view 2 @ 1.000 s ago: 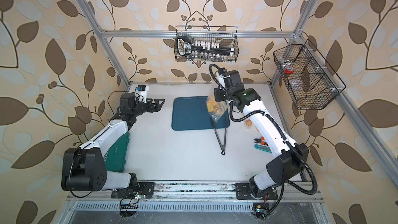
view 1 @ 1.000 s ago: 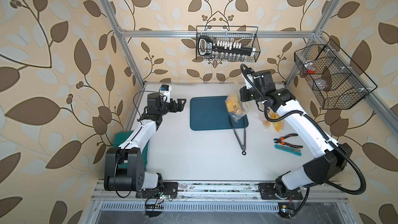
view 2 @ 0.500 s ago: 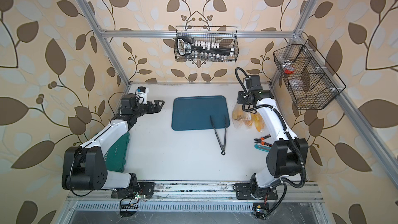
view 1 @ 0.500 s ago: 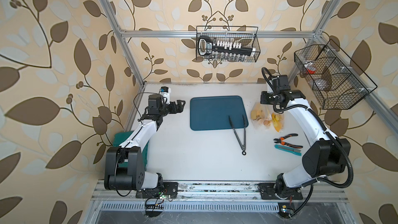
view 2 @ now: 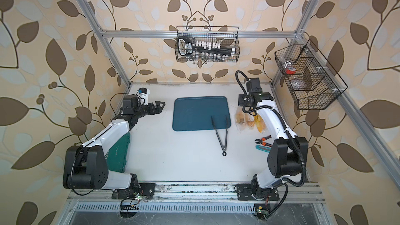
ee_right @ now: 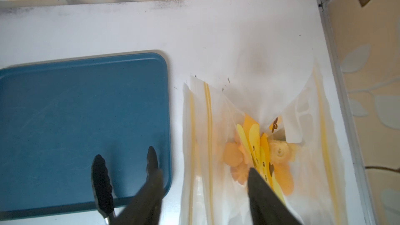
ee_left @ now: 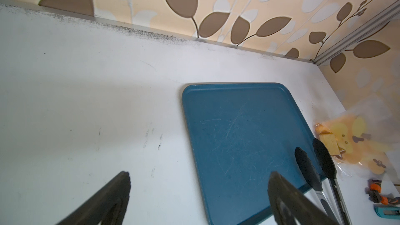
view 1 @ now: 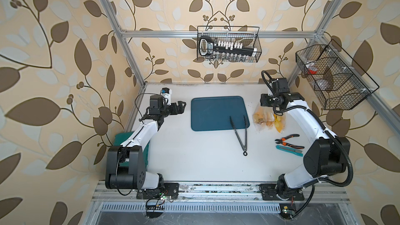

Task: Put the cookies into a resealable bag to prevent moisture
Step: Place the ziploc bag at the center of the board, then reset both arms

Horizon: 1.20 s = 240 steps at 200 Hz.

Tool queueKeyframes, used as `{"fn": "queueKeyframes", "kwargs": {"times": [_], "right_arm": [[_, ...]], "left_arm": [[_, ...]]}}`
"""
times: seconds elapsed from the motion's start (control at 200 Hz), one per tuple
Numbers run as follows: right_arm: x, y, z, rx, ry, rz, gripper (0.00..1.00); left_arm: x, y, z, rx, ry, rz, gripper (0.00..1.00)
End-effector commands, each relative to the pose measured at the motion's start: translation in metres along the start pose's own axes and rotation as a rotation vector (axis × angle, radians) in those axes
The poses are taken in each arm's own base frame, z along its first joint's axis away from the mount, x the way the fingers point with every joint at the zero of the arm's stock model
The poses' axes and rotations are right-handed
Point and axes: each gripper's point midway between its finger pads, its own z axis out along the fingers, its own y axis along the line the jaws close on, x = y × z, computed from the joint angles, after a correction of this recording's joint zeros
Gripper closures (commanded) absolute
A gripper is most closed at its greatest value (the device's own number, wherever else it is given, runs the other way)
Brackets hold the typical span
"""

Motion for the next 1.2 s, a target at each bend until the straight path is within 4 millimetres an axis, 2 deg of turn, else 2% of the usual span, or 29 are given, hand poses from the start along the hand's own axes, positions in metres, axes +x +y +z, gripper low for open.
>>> {"fn": "queueKeyframes", "kwargs": {"times": [0.0, 0.04, 0.055, 0.075, 0.08, 0.14, 0.145, 0.15, 0.165, 0.255, 0.335, 0.395, 0.455, 0.56, 0.595, 0.625, 0.7, 0.805, 0.905, 0.945, 1.03, 1.1, 1.155, 1.195], "right_arm": [[-0.021, -0.004, -0.038, -0.017, -0.176, 0.036, 0.14], [-0.021, -0.004, -0.046, -0.032, -0.238, 0.049, 0.05], [-0.025, -0.004, -0.055, -0.044, -0.282, 0.055, 0.03], [-0.02, -0.004, -0.057, -0.052, -0.305, 0.058, 0.01], [-0.025, -0.004, -0.062, -0.06, -0.327, 0.06, 0.01], [-0.02, -0.005, -0.077, -0.089, -0.445, 0.069, 0.0], [-0.013, -0.005, -0.07, -0.086, -0.428, 0.067, 0.0], [-0.016, -0.005, -0.077, -0.091, -0.454, 0.069, 0.0], [-0.012, -0.006, -0.075, -0.092, -0.465, 0.073, 0.0], [0.002, -0.016, -0.086, -0.083, -0.594, 0.11, 0.0], [0.029, -0.019, -0.078, -0.092, -0.644, 0.109, 0.0], [0.05, -0.024, -0.065, -0.076, -0.668, 0.104, 0.0], [0.065, -0.03, -0.052, -0.06, -0.686, 0.139, 0.0], [0.087, -0.033, -0.023, -0.011, -0.63, 0.084, 0.0], [0.091, -0.036, -0.013, 0.009, -0.611, 0.074, 0.0], [0.093, -0.037, -0.006, 0.023, -0.606, 0.074, 0.0], [0.095, -0.038, 0.009, 0.044, -0.617, 0.056, 0.0], [0.09, -0.036, 0.018, 0.056, -0.687, 0.003, 0.0], [0.102, -0.041, 0.035, 0.055, -0.673, 0.027, 0.0], [0.098, -0.044, 0.032, 0.058, -0.721, 0.036, 0.0], [0.103, -0.045, 0.033, 0.05, -0.677, 0.045, 0.0], [0.1, -0.047, 0.031, 0.058, -0.709, 0.047, 0.0], [0.102, -0.049, 0.036, 0.073, -0.662, 0.059, 0.01], [0.101, -0.05, 0.036, 0.08, -0.672, 0.063, 0.0]], "left_arm": [[-0.023, -0.004, -0.012, -0.021, -0.089, -0.008, 0.01], [-0.024, -0.005, -0.017, -0.023, -0.111, -0.012, 0.01], [-0.024, -0.005, -0.019, -0.026, -0.12, -0.015, 0.01], [-0.024, -0.004, -0.022, -0.034, -0.131, -0.021, 0.01], [-0.024, -0.004, -0.023, -0.036, -0.135, -0.023, 0.01], [-0.024, -0.003, -0.033, -0.051, -0.182, -0.038, 0.01], [-0.024, -0.004, -0.034, -0.051, -0.188, -0.037, 0.01], [-0.023, -0.003, -0.035, -0.054, -0.191, -0.039, 0.01], [-0.022, -0.001, -0.038, -0.067, -0.207, -0.041, 0.01], [-0.01, 0.027, -0.054, -0.207, -0.307, -0.058, 0.01], [0.001, 0.046, -0.065, -0.311, -0.365, -0.041, 0.01], [0.012, 0.059, -0.069, -0.376, -0.364, -0.031, 0.01], [0.028, 0.066, -0.064, -0.4, -0.317, 0.016, 0.01], [0.053, 0.068, -0.049, -0.372, -0.25, 0.094, 0.01], [0.052, 0.066, -0.047, -0.358, -0.267, 0.123, 0.01], [0.054, 0.061, -0.046, -0.341, -0.251, 0.153, 0.01], [0.05, 0.064, -0.044, -0.354, -0.291, 0.181, 0.01], [0.039, 0.054, -0.037, -0.309, -0.314, 0.249, 0.01], [0.033, 0.046, -0.025, -0.25, -0.334, 0.293, 0.01], [0.031, 0.041, -0.02, -0.219, -0.339, 0.314, 0.01], [0.031, 0.039, -0.011, -0.191, -0.315, 0.319, 0.01], [0.031, 0.038, -0.017, -0.214, -0.315, 0.283, 0.01], [0.041, 0.039, -0.023, -0.298, -0.251, 0.284, 0.01], [0.05, 0.034, -0.026, -0.343, -0.216, 0.349, 0.01]]}}
